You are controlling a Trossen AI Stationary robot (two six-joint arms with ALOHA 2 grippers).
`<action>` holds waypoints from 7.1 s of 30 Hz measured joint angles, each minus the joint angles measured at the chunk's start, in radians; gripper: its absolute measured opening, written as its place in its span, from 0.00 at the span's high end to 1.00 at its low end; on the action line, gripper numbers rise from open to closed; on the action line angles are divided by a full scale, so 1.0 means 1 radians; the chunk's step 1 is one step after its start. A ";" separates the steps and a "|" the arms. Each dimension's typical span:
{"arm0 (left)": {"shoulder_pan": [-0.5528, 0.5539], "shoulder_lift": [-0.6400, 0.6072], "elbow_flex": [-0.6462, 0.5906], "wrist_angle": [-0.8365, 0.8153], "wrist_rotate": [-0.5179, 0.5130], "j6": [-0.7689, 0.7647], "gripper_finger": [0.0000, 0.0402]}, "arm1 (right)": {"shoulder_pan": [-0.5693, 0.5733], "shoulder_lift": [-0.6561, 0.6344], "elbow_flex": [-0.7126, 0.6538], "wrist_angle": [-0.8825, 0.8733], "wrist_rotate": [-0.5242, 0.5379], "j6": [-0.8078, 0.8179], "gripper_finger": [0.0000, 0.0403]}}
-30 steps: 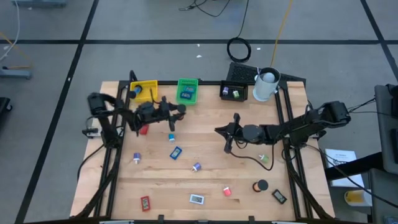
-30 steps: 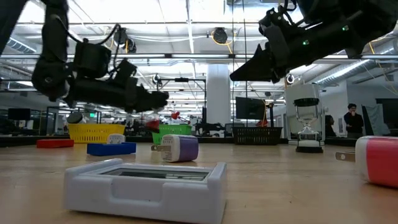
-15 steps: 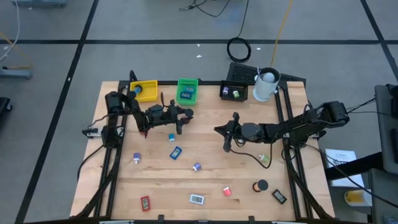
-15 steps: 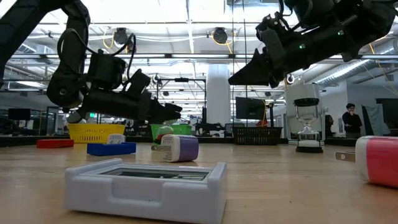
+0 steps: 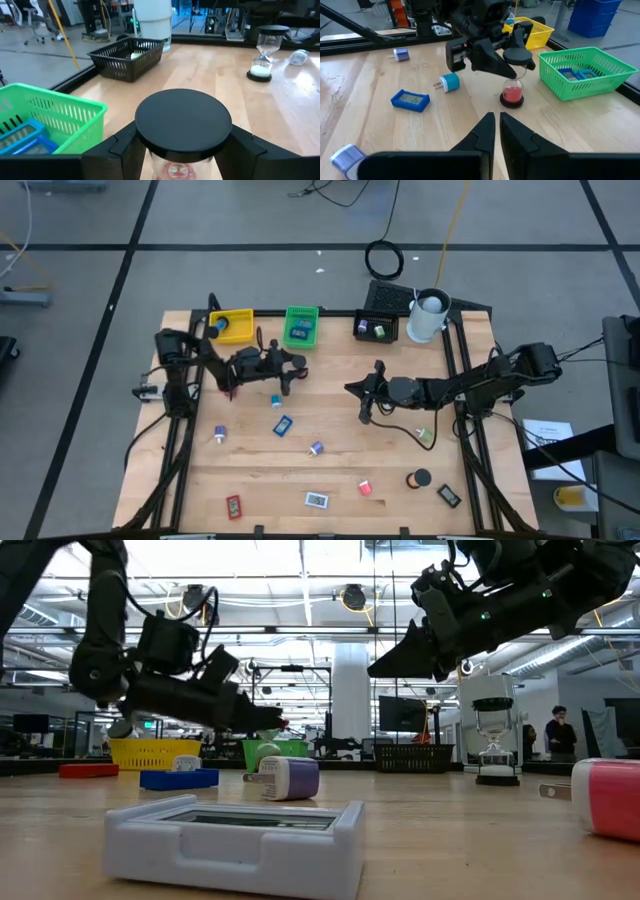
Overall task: Pick & Place Office items
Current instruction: Remove the red sand timer from the yellow bin, then remove the blue sand timer from the yellow bin
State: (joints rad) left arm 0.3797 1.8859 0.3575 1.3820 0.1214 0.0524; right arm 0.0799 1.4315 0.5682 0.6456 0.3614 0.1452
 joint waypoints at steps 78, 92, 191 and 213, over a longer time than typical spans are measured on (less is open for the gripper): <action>0.461 -0.581 0.694 -2.486 -0.504 -0.160 0.26 | 0.007 0.000 0.001 -0.006 -0.002 -0.023 0.94; 0.543 -0.383 0.693 -2.472 -0.572 -0.131 0.24 | 0.007 0.000 0.001 -0.006 -0.001 -0.026 0.94; 0.547 -0.248 0.767 -2.192 -0.448 0.167 0.70 | 0.007 0.000 0.001 -0.006 -0.001 -0.035 0.94; 0.627 -0.046 0.767 -2.112 -0.336 0.292 0.55 | 0.007 0.000 0.001 -0.007 -0.002 -0.038 0.94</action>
State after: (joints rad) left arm 1.0070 1.8400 1.1240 -0.7295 -0.2145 0.3442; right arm 0.0868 1.4315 0.5690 0.6384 0.3599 0.1074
